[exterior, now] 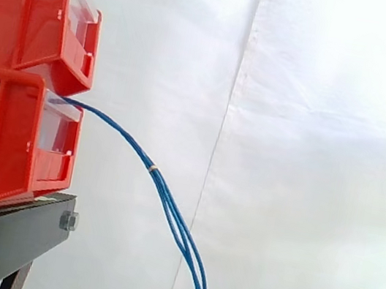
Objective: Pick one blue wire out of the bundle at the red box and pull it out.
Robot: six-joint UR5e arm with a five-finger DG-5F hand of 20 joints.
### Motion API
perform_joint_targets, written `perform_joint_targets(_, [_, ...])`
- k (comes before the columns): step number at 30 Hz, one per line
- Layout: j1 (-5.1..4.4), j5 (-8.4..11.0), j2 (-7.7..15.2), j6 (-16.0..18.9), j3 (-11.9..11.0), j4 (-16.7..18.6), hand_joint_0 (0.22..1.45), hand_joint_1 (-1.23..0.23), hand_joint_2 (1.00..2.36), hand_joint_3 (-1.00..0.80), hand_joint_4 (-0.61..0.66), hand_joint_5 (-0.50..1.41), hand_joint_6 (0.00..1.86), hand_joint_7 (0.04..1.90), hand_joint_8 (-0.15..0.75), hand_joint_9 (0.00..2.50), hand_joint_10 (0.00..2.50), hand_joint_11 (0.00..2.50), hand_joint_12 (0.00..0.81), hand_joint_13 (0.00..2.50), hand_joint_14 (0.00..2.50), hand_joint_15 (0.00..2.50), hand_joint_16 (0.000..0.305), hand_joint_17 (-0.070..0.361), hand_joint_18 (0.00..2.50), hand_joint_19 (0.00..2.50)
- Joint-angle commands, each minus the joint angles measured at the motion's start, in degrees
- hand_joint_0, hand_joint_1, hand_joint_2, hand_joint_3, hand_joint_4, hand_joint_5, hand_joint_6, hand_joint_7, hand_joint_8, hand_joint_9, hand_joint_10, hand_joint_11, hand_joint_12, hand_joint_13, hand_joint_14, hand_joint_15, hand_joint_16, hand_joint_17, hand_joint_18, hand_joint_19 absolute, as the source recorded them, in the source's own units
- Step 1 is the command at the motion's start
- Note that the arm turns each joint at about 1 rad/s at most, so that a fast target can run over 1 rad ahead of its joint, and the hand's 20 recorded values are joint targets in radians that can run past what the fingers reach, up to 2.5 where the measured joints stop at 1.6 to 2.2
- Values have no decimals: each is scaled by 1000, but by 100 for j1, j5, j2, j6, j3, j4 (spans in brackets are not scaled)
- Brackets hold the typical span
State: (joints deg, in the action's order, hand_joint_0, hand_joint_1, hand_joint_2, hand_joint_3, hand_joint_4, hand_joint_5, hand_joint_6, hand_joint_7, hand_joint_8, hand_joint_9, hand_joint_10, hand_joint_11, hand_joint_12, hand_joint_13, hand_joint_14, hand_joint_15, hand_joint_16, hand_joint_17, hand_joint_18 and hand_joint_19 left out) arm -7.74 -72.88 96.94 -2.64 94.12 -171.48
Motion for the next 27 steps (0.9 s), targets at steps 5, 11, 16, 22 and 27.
perform_joint_targets(5, [-123, 609, 0, -140, 344, 686, 482, -483, 1000, -500, 304, -198, 502, 808, 355, 566, 6, 278, 461, 663, 9, 334, 68, 154, 664, 501])
perform_joint_targets(11, [-184, 995, 369, -518, 388, 940, 483, -487, 1000, -500, 307, -196, 502, 814, 357, 572, 6, 288, 462, 664, 11, 337, 68, 153, 665, 502])
perform_joint_targets(16, [-202, 1321, 712, -527, 388, 1591, 484, -488, 1000, -500, 310, -195, 502, 810, 359, 574, 6, 287, 462, 667, 9, 338, 68, 153, 667, 511])
perform_joint_targets(22, [-210, 1347, 800, -781, 379, 1942, 485, -491, 1000, -500, 315, -192, 502, 811, 357, 577, 6, 287, 462, 670, 9, 340, 68, 153, 671, 510])
perform_joint_targets(27, [-237, 1408, 897, -896, 388, 2039, 485, -495, 1000, -500, 321, -190, 502, 818, 357, 578, 6, 283, 462, 673, 10, 342, 68, 152, 671, 510])
